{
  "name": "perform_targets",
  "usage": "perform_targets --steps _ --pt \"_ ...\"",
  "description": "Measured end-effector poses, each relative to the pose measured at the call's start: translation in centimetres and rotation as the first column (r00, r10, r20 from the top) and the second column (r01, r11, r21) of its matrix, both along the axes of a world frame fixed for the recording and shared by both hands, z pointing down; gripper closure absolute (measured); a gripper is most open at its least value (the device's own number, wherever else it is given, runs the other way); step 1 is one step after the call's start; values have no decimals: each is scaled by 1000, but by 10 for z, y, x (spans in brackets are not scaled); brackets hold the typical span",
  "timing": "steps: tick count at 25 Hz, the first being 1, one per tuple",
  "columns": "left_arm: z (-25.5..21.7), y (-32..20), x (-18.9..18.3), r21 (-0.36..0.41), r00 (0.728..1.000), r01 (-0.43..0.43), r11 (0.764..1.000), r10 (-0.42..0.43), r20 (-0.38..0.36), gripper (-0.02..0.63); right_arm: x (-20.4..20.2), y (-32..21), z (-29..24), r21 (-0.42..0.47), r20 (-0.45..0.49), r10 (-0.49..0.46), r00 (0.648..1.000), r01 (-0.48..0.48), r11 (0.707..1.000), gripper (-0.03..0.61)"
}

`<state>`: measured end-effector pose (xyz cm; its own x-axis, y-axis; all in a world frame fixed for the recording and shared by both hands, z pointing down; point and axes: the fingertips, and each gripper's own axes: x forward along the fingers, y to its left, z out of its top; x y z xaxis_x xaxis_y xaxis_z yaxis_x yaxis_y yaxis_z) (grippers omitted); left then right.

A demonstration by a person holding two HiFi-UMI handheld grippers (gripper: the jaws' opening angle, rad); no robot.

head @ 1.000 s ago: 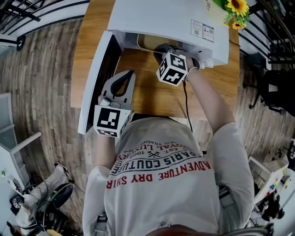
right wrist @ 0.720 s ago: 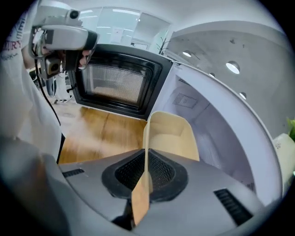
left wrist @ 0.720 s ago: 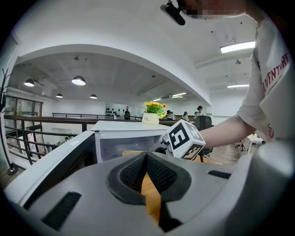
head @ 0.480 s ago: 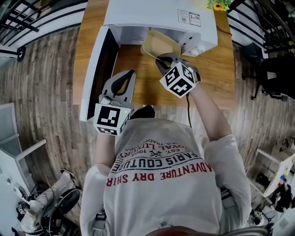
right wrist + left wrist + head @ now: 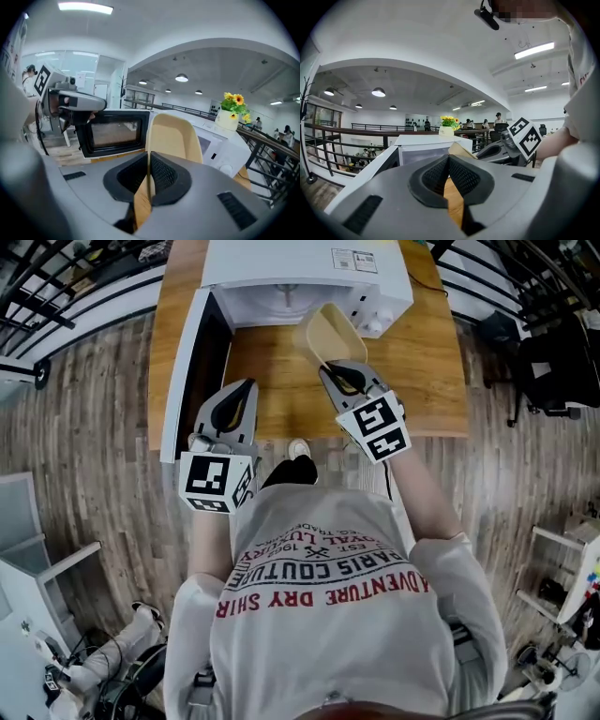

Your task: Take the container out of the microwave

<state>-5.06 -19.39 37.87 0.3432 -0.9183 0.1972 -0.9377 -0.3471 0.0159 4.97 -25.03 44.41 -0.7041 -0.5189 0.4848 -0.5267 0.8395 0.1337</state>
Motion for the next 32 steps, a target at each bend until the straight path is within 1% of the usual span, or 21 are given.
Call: perform_targets --steps 3,7,11,15,17,22,32 --pt "-7 12 2 19 1000 -4 1000 4 9 600 10 18 -17 -11 86 46 995 -45 999 535" --pt "-14 24 3 41 1000 -11 999 10 26 600 22 33 -37 33 169 92 981 -98 995 537" --pt "-14 35 4 38 999 -1 999 -1 44 600 31 47 -51 51 253 128 959 -146 988 538" --pt "-19 42 4 46 999 3 999 -5 48 600 37 60 -63 119 271 134 953 -171 978 538" --pt "-21 46 5 55 999 -6 998 3 53 600 37 63 -68 134 281 136 950 -179 975 538" --pt "-23 52 6 62 998 -12 998 8 56 600 39 64 -75 134 314 149 938 -199 971 540" --pt "-26 61 4 72 998 -2 997 -3 67 600 39 71 -74 145 334 151 930 -209 967 540"
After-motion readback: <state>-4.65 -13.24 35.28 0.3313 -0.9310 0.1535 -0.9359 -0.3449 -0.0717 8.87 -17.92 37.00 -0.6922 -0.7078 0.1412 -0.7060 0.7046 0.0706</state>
